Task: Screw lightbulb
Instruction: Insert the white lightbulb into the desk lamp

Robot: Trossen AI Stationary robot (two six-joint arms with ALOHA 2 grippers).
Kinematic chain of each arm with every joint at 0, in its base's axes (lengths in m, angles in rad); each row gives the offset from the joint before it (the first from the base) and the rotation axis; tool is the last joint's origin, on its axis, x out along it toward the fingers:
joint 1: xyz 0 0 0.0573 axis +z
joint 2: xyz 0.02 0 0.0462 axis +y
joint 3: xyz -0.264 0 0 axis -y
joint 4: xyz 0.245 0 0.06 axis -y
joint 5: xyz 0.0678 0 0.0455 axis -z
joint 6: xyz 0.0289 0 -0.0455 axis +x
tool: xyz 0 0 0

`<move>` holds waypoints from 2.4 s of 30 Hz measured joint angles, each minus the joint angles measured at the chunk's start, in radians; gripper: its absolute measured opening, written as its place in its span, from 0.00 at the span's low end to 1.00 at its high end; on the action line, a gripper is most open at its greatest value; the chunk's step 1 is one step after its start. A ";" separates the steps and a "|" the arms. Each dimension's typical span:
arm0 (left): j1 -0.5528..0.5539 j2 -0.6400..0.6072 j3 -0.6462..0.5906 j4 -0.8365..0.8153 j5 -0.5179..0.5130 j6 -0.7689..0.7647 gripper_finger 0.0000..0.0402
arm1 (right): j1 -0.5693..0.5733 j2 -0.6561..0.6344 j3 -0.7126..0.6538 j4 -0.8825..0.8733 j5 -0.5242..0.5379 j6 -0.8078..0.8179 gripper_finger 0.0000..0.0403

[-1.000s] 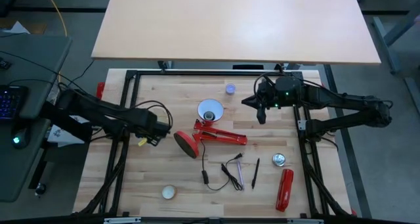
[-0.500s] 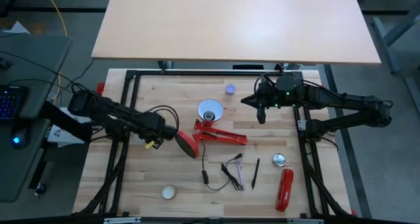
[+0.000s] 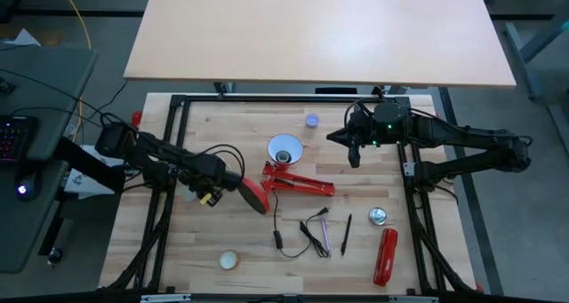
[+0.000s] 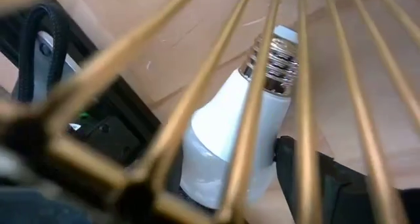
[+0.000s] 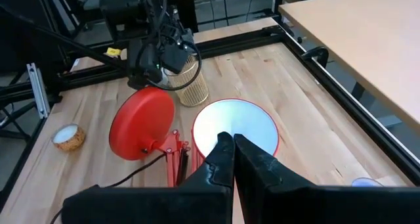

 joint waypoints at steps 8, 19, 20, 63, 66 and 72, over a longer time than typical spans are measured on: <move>-0.002 -0.010 0.051 -0.060 -0.024 0.026 0.36 | 0.000 0.000 0.000 0.000 0.000 -0.004 0.00; -0.021 -0.123 0.089 -0.129 -0.009 0.061 0.25 | 0.000 0.000 0.000 0.000 -0.001 -0.026 0.00; -0.021 -0.130 0.091 -0.135 -0.008 0.090 0.25 | 0.000 0.000 0.000 0.000 0.000 -0.026 0.00; -0.152 -0.008 0.039 0.043 0.046 0.005 0.80 | 0.001 0.000 0.000 -0.030 0.008 -0.007 0.47; -0.151 -0.007 0.036 0.075 0.037 -0.034 0.80 | 0.001 0.000 0.000 -0.030 0.008 -0.007 0.47; -0.151 -0.003 0.031 0.119 -0.015 -0.102 0.80 | 0.001 0.000 0.000 -0.031 0.008 -0.008 0.47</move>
